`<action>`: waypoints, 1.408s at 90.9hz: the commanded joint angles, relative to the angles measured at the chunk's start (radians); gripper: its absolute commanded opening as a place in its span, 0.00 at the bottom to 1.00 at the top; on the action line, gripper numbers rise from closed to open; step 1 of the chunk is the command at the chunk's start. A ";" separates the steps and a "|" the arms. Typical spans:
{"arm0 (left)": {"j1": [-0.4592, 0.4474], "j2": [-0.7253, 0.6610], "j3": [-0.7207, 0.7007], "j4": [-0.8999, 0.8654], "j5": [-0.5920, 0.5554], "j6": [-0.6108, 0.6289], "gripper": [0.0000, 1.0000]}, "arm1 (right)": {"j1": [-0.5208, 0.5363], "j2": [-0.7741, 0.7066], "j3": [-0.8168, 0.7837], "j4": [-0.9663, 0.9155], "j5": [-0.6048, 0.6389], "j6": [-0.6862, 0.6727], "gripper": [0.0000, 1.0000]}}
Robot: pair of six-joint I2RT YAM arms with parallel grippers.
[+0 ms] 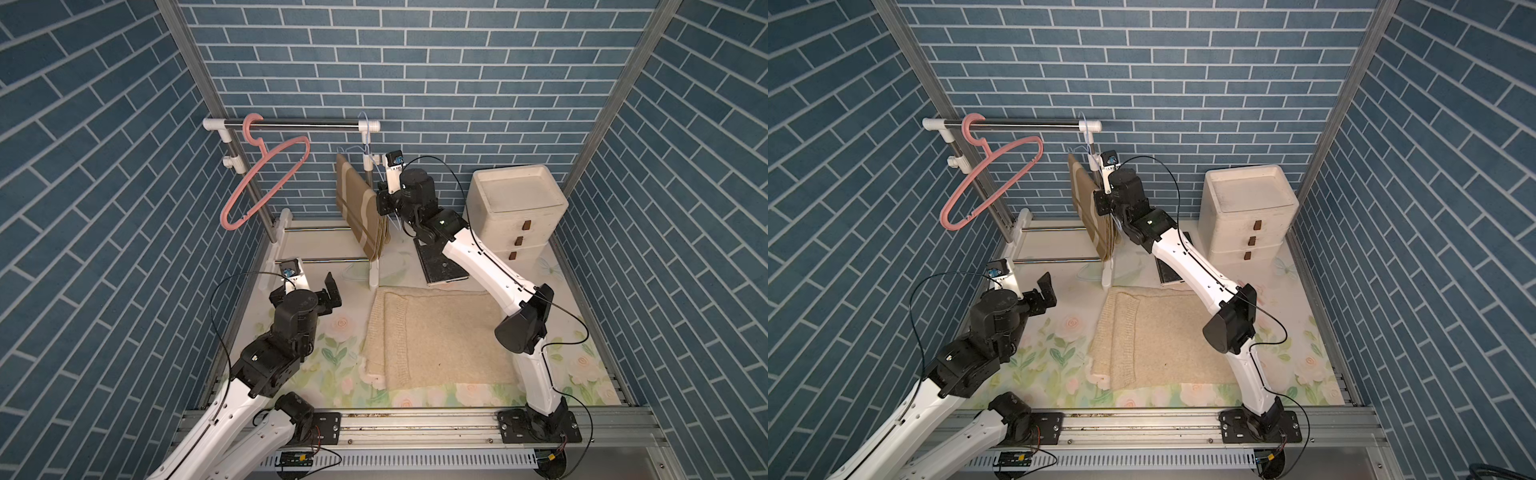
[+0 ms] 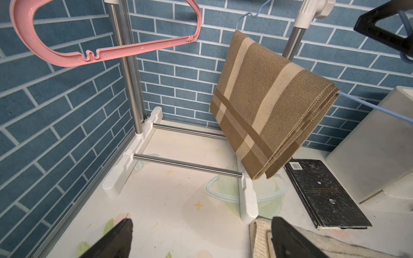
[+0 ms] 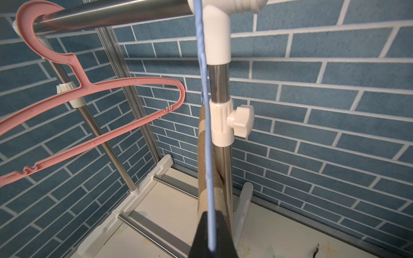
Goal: Hang the scarf on the hanger
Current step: Place the hanger at the clothesline.
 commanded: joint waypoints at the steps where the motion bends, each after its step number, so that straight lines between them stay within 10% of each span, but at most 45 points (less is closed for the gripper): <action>1: 0.007 0.016 -0.014 -0.001 -0.020 0.017 1.00 | -0.017 0.028 0.058 0.126 -0.016 0.044 0.00; 60: 0.009 0.072 0.012 0.025 -0.017 0.045 1.00 | -0.008 0.106 0.090 0.089 -0.113 0.026 0.00; 73: 0.013 0.103 0.058 0.014 -0.010 0.066 1.00 | -0.006 0.083 0.089 0.089 -0.120 0.010 0.24; 128: 0.161 0.600 0.998 -0.375 0.124 0.360 0.99 | -0.018 -0.456 -0.378 -0.070 0.041 -0.142 0.76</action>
